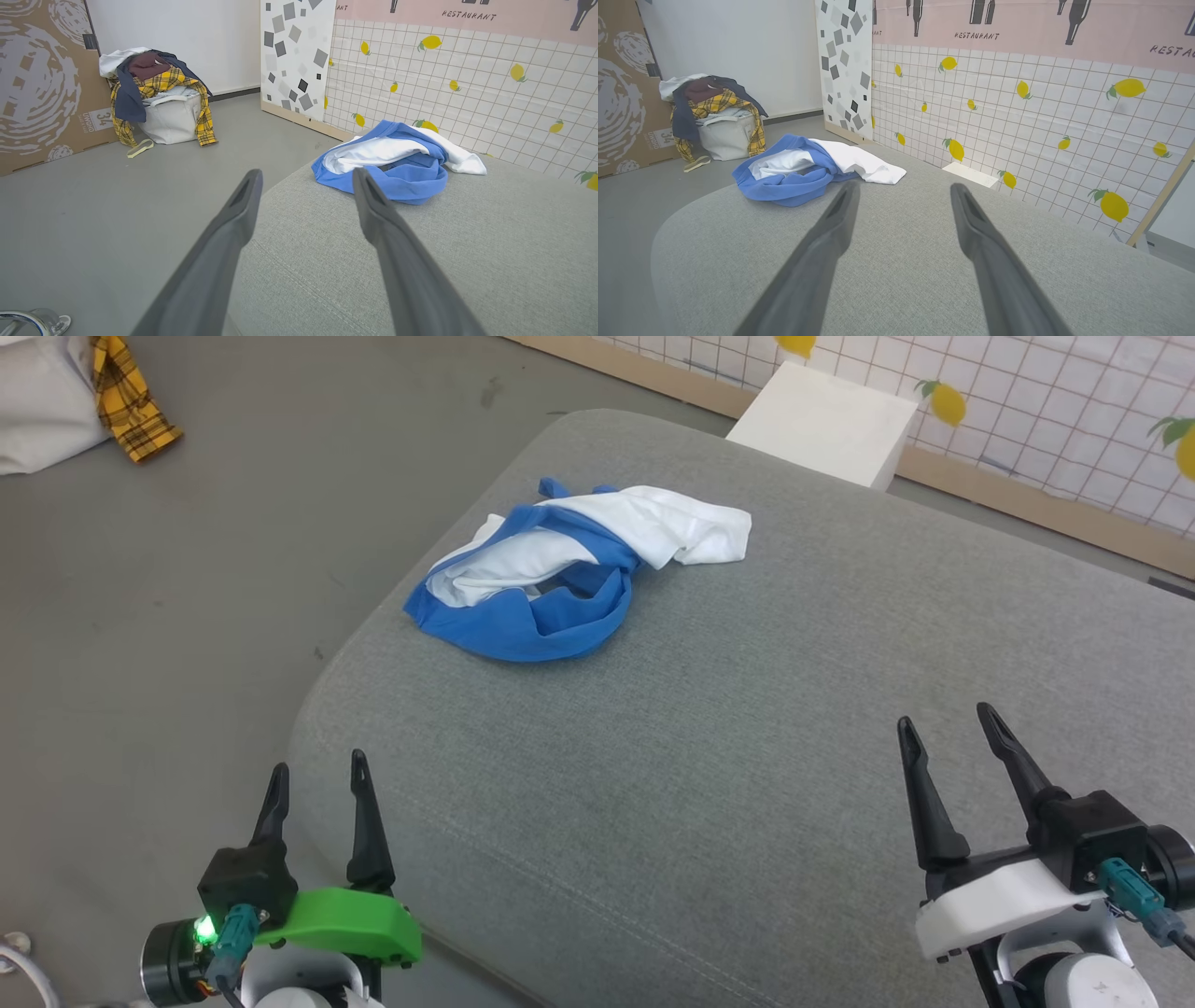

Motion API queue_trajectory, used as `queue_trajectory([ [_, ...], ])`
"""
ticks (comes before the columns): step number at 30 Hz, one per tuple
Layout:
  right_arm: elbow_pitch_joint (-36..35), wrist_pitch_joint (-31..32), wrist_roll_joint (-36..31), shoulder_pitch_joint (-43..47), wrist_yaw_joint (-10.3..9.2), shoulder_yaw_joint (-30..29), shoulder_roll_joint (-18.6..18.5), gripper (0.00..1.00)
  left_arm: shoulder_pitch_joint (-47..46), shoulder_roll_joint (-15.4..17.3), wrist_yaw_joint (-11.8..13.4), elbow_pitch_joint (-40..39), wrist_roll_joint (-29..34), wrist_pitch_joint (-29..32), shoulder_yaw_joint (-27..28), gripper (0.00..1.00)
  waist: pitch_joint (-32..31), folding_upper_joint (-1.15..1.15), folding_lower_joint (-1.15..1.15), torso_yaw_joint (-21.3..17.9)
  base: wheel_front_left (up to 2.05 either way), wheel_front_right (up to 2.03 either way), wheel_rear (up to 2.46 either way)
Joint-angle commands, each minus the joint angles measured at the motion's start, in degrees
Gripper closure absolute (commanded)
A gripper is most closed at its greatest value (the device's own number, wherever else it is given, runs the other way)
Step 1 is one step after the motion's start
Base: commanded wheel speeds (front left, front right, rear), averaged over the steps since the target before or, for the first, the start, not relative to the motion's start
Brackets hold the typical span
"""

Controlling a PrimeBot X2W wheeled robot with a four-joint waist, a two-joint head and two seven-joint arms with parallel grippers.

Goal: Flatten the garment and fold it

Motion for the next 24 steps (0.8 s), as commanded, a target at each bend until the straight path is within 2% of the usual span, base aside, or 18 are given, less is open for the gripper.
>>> queue_trajectory([
  [1, -0.51, -0.56, 0.25, 0.47, -0.07, -0.14, 0.10, 0.00, 0.45, 0.54, 0.38, 0.29, -0.65, -0.66, -0.17, 0.00, 0.21, 0.00, 0.00, 0.39, 0.00, 0.00, 0.00],
  [14, -0.73, -1.60, 0.65, 0.39, -0.09, -0.41, 0.12, 0.00, 0.46, 1.02, 1.97, 0.41, -2.49, -2.48, -1.30, 0.00, 1.02, 0.00, 0.00, 3.19, 0.00, 0.00, 0.00],
  [18, -0.72, -1.57, 0.69, 0.18, -0.09, -0.18, 0.12, 0.00, 0.04, 1.12, 1.86, 0.39, -3.00, -2.53, -1.18, 0.00, 1.38, 0.00, 0.00, 2.71, 0.00, 0.00, 0.00],
  [24, -1.91, -0.82, -0.06, -1.48, -0.09, 0.35, 0.12, 0.00, -4.90, 1.25, -0.84, 0.38, -7.02, -0.53, -0.43, 0.00, 4.72, 0.00, 0.00, 0.23, 0.00, 0.00, 0.00],
])
